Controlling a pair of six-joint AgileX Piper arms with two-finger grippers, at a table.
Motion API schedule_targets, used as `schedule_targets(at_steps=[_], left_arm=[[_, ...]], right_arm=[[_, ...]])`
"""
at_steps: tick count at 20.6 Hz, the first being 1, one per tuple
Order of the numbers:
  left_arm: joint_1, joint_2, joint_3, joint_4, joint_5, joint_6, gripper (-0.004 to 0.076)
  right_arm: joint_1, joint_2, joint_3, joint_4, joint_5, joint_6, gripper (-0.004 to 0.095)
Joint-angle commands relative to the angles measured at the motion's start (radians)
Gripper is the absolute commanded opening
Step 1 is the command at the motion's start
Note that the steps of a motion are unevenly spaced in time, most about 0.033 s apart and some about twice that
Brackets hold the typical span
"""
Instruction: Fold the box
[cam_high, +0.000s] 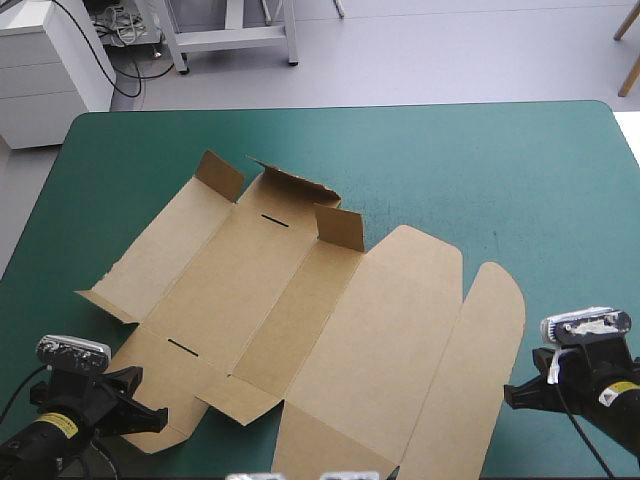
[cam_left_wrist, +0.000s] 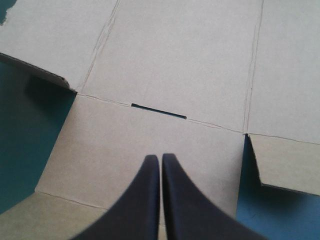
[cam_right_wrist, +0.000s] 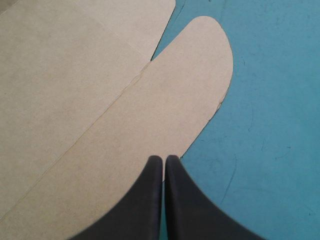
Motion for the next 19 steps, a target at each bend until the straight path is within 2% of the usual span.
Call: schedule_targets(at_steps=[1,6,11,14,19], left_arm=[[0.002,0.012,-0.024,-0.017,-0.057,-0.001,-0.0008],[0.002,0.012,-0.024,-0.017,-0.057,-0.001,-0.0008],[0.002,0.012,-0.024,-0.017,-0.057,-0.001,-0.0008],[0.002,0.012,-0.024,-0.017,-0.057,-0.001,-0.0008],[0.002,0.012,-0.024,-0.017,-0.057,-0.001,-0.0008]], right_arm=[[-0.001,0.101,-0.079,0.008,-0.061,-0.041,-0.0002],[-0.001,0.296,-0.201,0.016,-0.123,-0.051,-0.0002],[-0.001,0.492,-0.4,0.029,-0.102,-0.088,-0.0002],[0.003,0.64,-0.591,0.154,-0.036,-0.152,0.0],[0.169,0.878,-0.883,0.104,-0.001,-0.119,0.0]])
